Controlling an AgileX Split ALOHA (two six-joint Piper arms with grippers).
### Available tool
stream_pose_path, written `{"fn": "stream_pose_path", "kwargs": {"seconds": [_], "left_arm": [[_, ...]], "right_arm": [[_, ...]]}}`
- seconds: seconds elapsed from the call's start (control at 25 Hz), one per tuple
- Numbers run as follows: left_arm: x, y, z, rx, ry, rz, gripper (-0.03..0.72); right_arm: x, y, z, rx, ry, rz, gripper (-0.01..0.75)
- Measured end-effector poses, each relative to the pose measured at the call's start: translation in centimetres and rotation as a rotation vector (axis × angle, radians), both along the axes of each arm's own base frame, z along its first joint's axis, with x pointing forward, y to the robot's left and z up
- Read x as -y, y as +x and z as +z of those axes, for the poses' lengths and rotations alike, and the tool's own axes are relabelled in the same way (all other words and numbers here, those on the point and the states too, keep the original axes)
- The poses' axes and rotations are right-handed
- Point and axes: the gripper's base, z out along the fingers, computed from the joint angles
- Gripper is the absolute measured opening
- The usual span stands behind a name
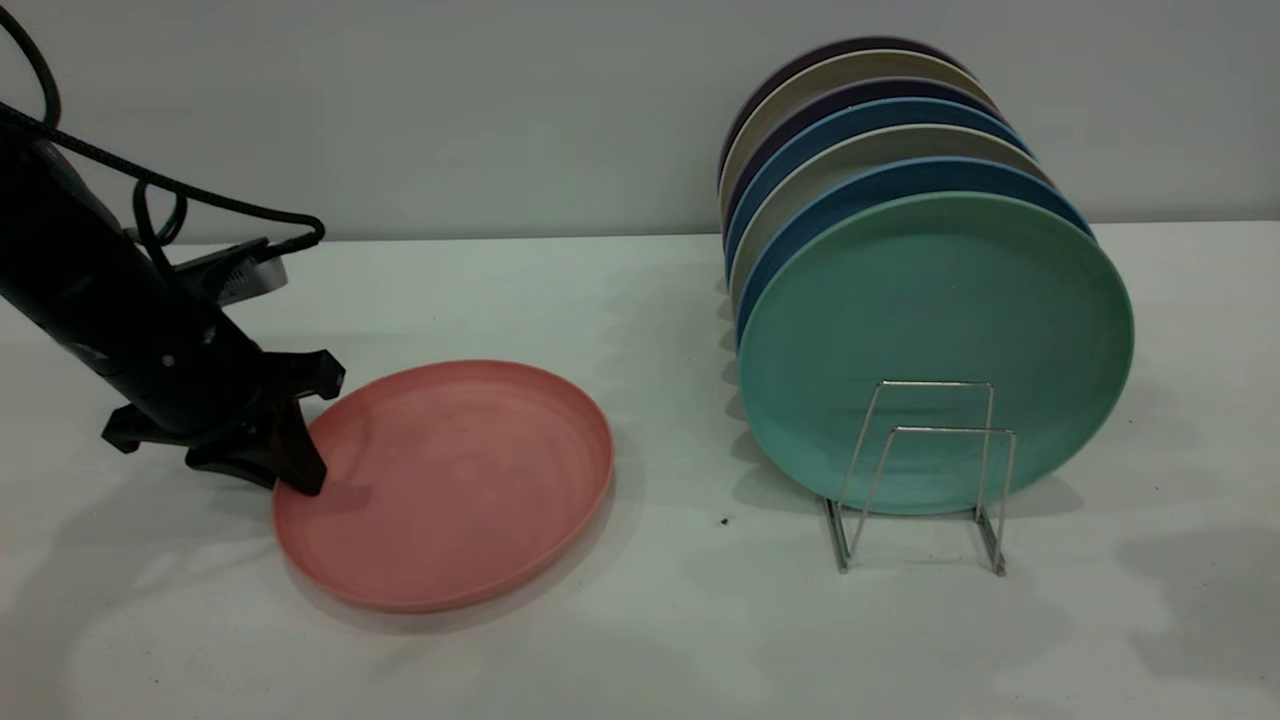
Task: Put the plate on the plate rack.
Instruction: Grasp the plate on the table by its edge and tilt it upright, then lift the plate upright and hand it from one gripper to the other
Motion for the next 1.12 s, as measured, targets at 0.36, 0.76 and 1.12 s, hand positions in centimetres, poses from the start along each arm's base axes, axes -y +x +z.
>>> {"fn": "stream_pose_path", "kwargs": {"seconds": [0.36,0.76,1.12], "left_arm": [[0.0,0.6,4.0,0.099,0.02,-0.065,0.019],[1.0,0.4,12.5,0.294,0.024,-0.153,0.018],[4.0,-0.9,18.9,0.482,-0.105,-0.285,0.018]], "right_arm": [[0.0,0.0,0.0,0.0,-0.002,0.003,0.461],[-0.7,-0.3,0.9,0.033,0.02,0.017,0.461],[-3.7,-0.9,5.1,0.122,0.045,0.141,0.461]]}}
